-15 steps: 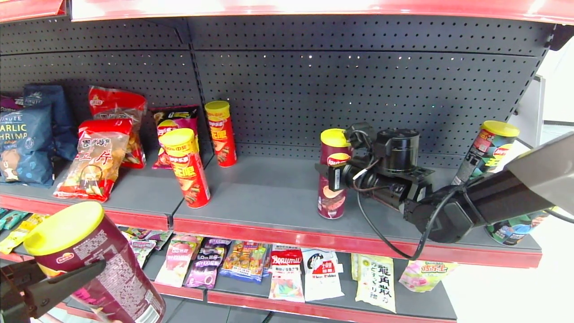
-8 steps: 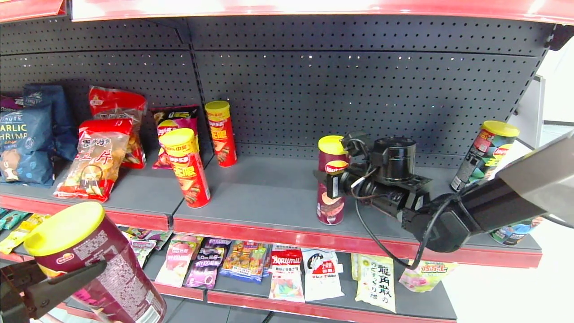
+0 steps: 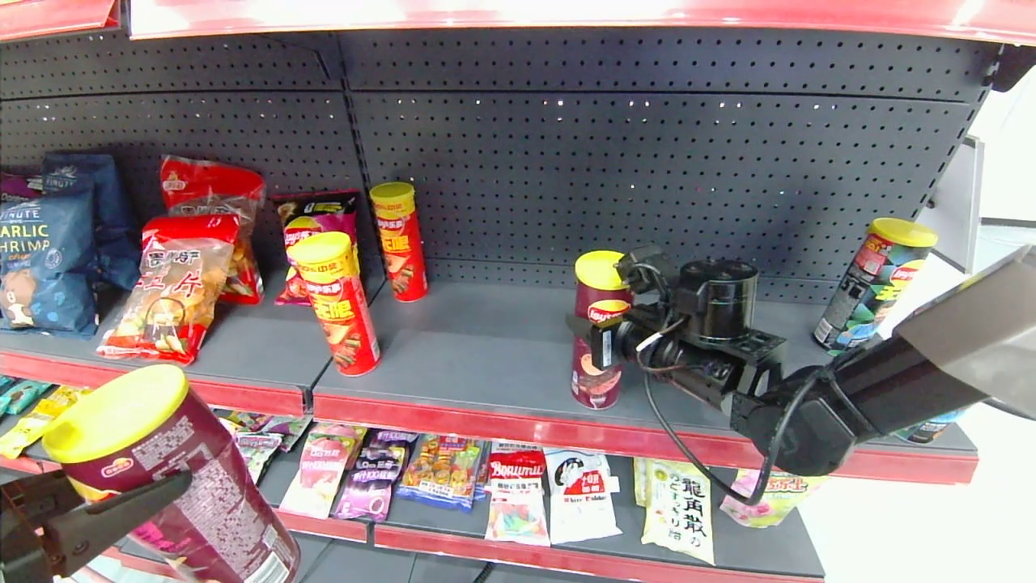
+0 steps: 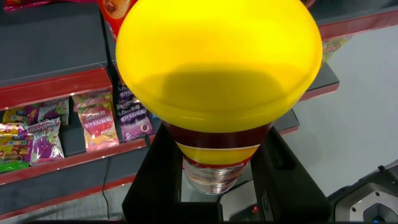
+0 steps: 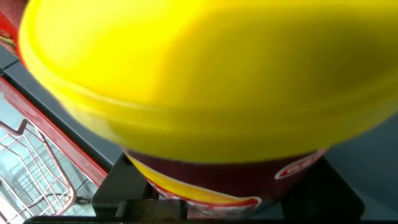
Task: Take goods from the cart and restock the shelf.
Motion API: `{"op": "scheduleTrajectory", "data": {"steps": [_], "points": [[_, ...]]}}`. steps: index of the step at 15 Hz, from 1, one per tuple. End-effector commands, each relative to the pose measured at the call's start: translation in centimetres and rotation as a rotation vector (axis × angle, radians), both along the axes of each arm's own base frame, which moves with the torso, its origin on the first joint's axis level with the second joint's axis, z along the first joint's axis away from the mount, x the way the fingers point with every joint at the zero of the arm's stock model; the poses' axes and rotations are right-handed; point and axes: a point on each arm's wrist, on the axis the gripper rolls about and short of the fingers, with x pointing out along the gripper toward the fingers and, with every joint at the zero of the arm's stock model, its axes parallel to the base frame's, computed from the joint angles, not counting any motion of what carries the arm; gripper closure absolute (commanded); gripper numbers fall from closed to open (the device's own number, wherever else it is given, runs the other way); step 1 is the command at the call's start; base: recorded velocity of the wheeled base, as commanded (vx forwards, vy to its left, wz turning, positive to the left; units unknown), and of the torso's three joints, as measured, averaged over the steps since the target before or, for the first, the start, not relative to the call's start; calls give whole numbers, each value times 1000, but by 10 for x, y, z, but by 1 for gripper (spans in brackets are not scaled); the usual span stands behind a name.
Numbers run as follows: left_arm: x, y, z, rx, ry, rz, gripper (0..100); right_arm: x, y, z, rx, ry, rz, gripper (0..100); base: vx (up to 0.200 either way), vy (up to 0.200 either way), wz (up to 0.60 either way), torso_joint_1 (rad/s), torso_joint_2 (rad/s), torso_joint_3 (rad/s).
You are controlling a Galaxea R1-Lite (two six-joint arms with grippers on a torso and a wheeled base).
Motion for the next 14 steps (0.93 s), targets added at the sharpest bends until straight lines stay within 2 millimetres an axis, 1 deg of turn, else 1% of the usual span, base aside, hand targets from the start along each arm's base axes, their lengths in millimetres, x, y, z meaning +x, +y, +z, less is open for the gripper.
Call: {"op": "scheduleTrajectory", "data": {"steps": [1, 5, 10, 14], "points": [[0, 0, 0, 0, 0, 0, 100, -2, 0, -5, -12, 16, 4, 100, 0, 0, 0, 0, 0, 0], [0, 0, 0, 0, 0, 0, 100, -3, -1, 2, -11, -8, 10, 100, 0, 0, 0, 0, 0, 0], [0, 0, 0, 0, 0, 0, 100, -3, -1, 3, -23, -16, 16, 100, 0, 0, 0, 0, 0, 0], [0, 0, 0, 0, -1, 0, 100, -7, 1, 4, -22, -18, 24, 100, 0, 0, 0, 0, 0, 0]]}}
